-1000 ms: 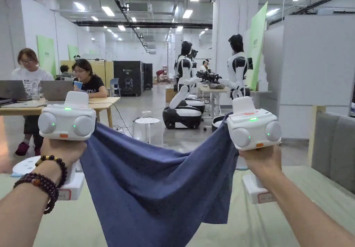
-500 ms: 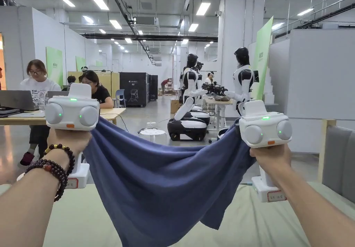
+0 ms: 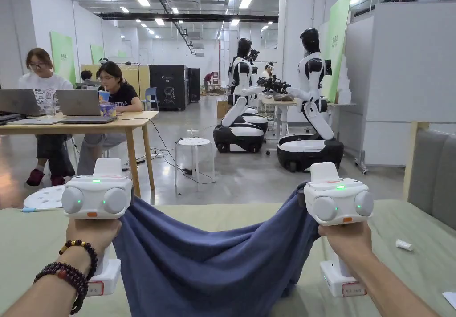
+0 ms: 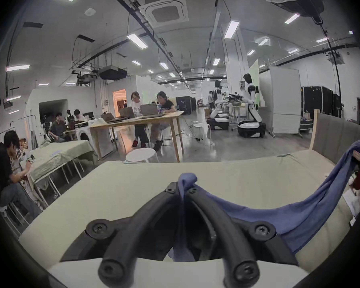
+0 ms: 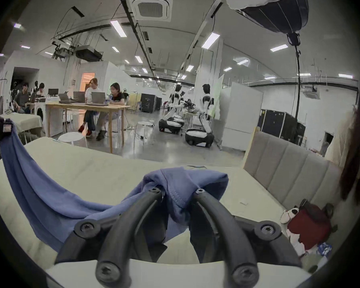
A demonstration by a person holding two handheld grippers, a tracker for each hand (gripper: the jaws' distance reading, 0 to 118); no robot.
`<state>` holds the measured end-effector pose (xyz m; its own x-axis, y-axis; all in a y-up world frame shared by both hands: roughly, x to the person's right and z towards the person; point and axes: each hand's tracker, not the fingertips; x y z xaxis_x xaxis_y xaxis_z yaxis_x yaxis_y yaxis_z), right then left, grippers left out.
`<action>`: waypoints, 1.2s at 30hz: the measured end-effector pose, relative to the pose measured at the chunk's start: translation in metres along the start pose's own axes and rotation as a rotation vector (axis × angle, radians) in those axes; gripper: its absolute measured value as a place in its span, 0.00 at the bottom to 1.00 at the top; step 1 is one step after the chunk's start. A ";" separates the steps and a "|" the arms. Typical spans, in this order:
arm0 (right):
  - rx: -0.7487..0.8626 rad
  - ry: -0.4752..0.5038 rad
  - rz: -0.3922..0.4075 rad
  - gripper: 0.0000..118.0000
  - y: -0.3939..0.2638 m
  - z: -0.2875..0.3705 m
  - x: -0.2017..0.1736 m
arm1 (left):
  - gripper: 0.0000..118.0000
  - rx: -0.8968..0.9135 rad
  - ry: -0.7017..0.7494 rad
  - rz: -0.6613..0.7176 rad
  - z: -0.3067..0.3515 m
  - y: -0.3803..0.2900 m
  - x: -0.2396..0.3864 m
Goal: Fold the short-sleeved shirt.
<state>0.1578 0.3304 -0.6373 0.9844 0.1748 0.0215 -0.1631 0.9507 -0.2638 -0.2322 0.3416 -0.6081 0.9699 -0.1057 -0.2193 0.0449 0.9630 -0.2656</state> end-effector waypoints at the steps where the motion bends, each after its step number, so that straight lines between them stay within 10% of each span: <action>1: 0.007 0.007 -0.003 0.16 -0.005 0.007 0.001 | 0.01 -0.003 -0.003 -0.006 0.005 -0.005 -0.001; 36: -0.403 0.030 -0.114 0.16 -0.288 0.286 0.027 | 0.01 -0.296 -0.086 -0.076 0.278 -0.280 -0.065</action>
<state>0.2124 0.1349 -0.2848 0.9971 0.0611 0.0459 -0.0197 0.7861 -0.6178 -0.2413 0.1483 -0.2583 0.9837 -0.1409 -0.1117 0.0584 0.8380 -0.5425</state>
